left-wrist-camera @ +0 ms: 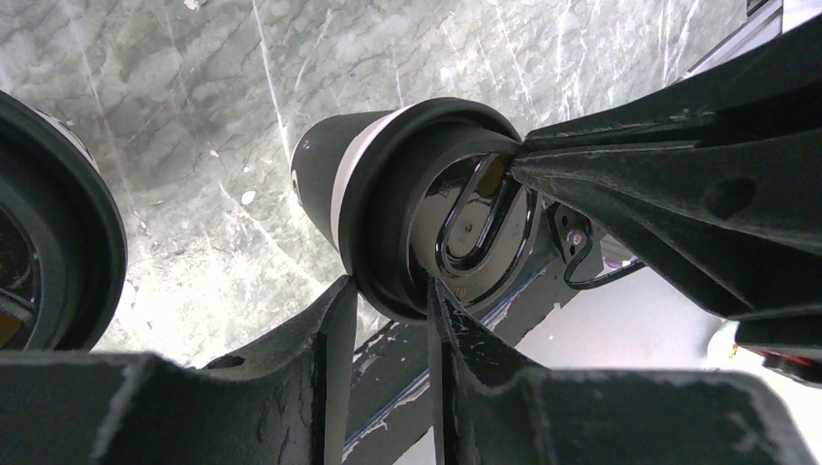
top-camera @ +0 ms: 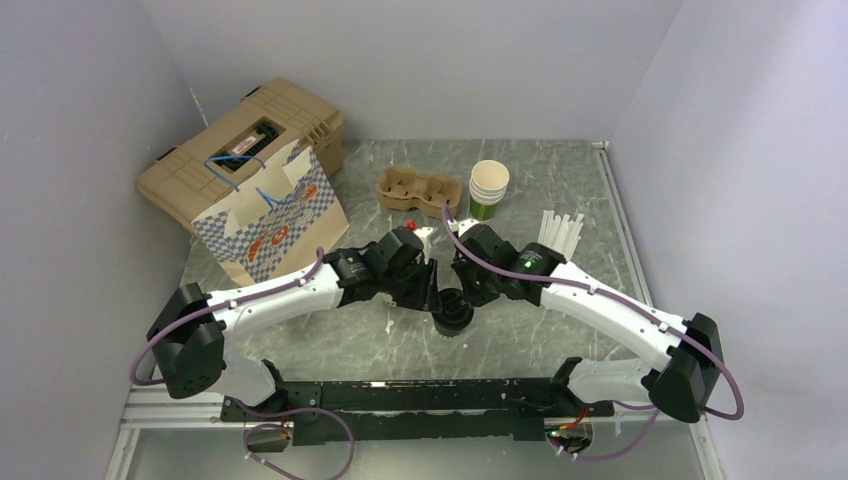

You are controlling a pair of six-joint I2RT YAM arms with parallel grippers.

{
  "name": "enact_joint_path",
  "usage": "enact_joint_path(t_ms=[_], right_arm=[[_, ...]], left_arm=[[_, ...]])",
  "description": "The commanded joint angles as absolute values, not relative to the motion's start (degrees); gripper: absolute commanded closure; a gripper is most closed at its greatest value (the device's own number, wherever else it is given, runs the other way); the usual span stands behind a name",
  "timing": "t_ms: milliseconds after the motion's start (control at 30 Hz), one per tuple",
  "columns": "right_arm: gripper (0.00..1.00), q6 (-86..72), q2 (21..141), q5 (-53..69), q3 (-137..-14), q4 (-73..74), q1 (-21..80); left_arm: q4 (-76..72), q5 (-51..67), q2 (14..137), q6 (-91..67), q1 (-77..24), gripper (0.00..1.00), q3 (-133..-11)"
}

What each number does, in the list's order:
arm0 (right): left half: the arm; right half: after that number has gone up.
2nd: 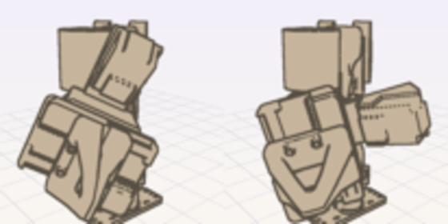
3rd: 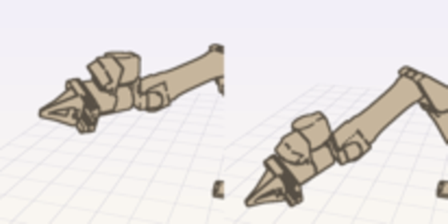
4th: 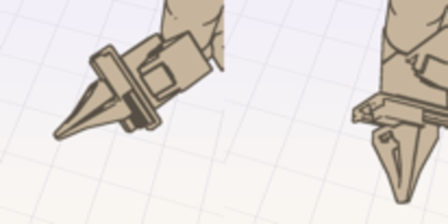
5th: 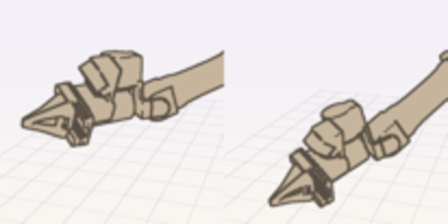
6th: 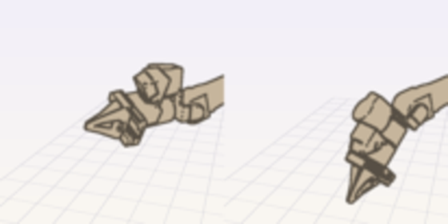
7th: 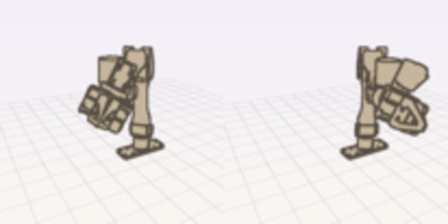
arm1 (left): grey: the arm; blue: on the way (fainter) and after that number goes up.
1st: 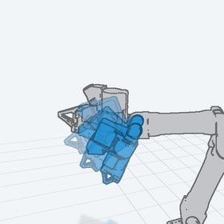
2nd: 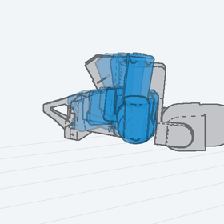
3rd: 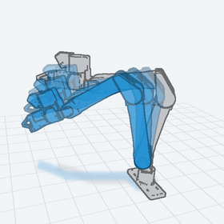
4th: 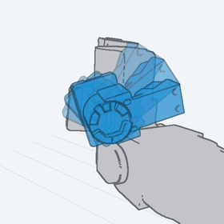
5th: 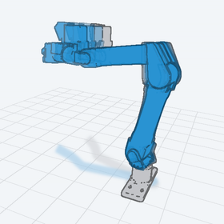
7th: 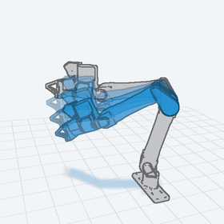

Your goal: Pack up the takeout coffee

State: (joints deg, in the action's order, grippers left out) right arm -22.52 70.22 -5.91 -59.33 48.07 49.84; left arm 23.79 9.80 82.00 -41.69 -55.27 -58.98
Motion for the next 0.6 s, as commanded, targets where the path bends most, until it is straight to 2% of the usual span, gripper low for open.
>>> enact_joint_path(t_ms=[0, 433, 567], right_arm=[[1.00, -23.6, 71.7, -5.3, -55.2, 47.4, 49.8], [1.00, -26.3, 72.8, -2.9, -47.5, 45.0, 52.0], [1.00, -28.2, 73.9, -4.1, -47.4, 45.8, 53.5]], left_arm=[[24.1, 10.0, 84.5, -41.5, -55.7, 0.67, -58.9], [23.4, 10.0, 84.1, -42.0, -55.7, 0.71, -56.8], [22.6, 10.7, 84.5, -42.3, -55.7, 0.75, -55.6]])
